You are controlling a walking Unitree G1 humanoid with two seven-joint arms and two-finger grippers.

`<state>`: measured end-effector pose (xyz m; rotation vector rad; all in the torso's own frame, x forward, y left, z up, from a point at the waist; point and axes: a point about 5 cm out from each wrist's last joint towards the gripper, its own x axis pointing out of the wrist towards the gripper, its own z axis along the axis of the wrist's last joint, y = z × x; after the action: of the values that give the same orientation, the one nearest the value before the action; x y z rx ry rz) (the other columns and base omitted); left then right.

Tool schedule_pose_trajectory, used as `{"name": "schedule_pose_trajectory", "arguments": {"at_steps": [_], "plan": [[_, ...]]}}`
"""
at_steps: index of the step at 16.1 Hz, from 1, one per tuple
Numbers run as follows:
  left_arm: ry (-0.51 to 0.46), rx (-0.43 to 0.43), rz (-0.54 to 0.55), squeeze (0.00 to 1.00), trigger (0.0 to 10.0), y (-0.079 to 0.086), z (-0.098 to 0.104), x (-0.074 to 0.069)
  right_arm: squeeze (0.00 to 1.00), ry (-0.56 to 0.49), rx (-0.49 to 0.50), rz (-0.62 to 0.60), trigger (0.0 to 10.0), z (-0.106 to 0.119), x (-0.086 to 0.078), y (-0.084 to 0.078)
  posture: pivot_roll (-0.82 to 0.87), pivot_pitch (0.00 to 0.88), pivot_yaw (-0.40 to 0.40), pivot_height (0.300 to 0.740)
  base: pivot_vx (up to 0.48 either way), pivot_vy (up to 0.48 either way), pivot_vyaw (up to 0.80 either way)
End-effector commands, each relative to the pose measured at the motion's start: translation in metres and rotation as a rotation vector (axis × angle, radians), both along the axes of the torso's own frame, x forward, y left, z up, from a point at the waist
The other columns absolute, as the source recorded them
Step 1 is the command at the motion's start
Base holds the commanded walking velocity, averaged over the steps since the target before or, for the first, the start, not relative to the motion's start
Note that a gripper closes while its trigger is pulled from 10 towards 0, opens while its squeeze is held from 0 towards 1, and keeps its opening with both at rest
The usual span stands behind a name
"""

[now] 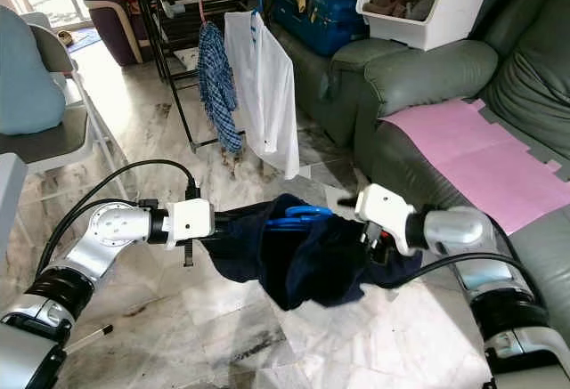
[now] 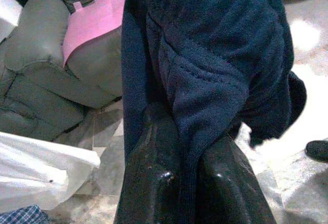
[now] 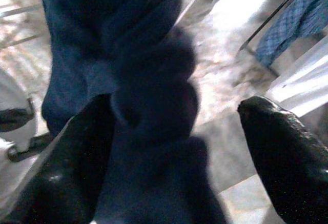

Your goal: Hang hanger

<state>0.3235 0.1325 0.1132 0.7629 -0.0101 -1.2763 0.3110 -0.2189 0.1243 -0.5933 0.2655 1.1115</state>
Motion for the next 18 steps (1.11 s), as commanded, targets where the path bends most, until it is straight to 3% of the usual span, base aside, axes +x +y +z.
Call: {"name": "schedule_pose_trajectory", "arguments": {"at_steps": [1,18], "plan": [[-0.061,-0.029,-0.012,0.00,0.0,-0.0039,0.0149,0.0061,0.00,0.037,0.004,-0.001,0.0,-0.0029,-0.0015,-0.0028,-0.14,0.000,0.015,0.740,0.000,0.000,0.00],[-0.065,-0.016,-0.012,0.00,0.0,-0.0035,0.0140,0.0066,0.00,0.067,0.035,0.006,0.0,0.0039,0.0068,-0.0014,-0.13,0.000,0.016,0.740,0.000,0.000,0.00]]}}
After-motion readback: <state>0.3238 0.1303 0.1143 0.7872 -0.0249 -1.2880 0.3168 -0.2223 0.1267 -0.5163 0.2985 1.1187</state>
